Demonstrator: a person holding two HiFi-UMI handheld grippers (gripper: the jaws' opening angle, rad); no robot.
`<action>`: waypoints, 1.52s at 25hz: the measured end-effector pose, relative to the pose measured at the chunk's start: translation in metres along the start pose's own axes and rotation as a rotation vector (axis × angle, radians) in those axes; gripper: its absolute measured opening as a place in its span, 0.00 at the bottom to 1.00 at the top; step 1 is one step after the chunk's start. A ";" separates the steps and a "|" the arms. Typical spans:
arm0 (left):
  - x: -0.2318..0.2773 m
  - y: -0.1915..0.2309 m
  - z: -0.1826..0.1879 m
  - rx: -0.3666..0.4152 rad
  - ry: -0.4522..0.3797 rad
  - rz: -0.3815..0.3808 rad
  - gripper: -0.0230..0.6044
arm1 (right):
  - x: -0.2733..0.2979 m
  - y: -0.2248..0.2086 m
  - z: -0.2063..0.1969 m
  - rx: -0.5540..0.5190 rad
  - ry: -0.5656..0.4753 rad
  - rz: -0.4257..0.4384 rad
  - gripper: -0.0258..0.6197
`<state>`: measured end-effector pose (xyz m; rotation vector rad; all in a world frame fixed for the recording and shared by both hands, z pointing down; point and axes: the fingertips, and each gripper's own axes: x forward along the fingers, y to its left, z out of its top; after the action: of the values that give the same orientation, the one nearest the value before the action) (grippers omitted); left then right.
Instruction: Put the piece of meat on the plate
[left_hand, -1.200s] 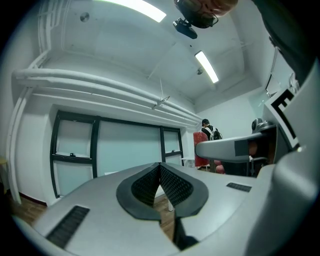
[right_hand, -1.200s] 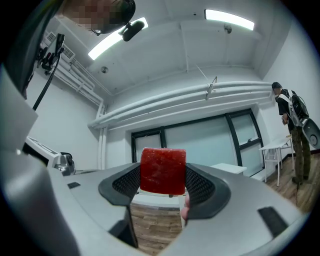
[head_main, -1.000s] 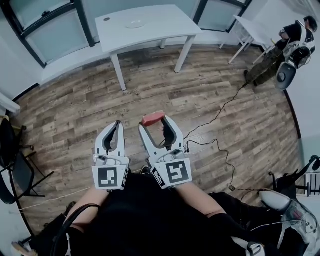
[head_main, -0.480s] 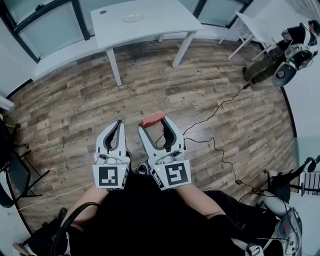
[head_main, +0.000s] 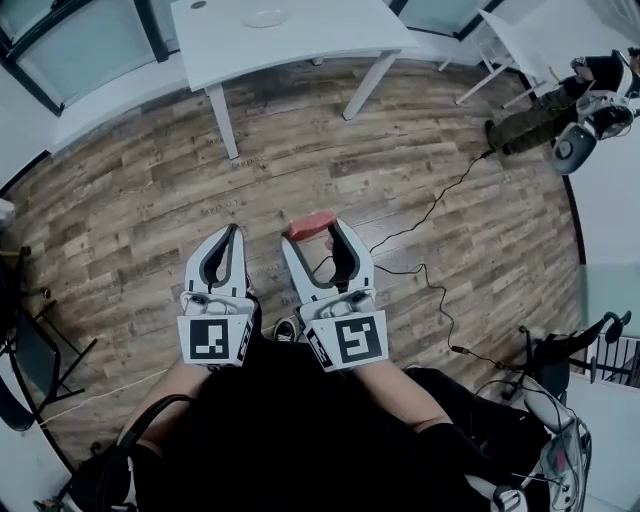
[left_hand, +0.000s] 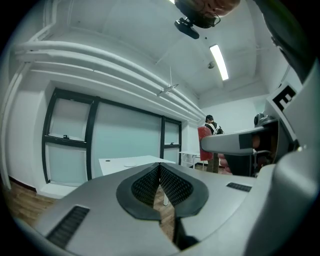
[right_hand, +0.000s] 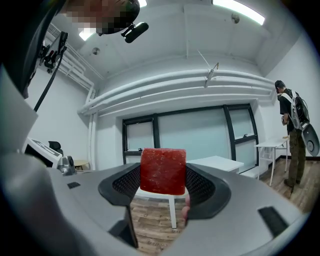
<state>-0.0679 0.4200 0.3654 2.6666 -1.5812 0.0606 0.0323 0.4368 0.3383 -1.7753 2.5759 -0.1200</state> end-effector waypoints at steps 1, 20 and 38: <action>0.005 0.007 0.000 -0.003 0.001 -0.004 0.04 | 0.008 0.001 0.000 -0.001 0.003 -0.005 0.47; 0.062 0.142 0.030 0.010 -0.073 -0.004 0.04 | 0.146 0.036 0.025 -0.036 -0.024 -0.046 0.47; 0.137 0.170 0.033 0.039 -0.069 0.002 0.04 | 0.224 -0.005 0.017 0.000 -0.010 -0.032 0.47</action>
<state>-0.1514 0.2166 0.3422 2.7252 -1.6184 0.0001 -0.0419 0.2248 0.3297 -1.8125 2.5417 -0.1114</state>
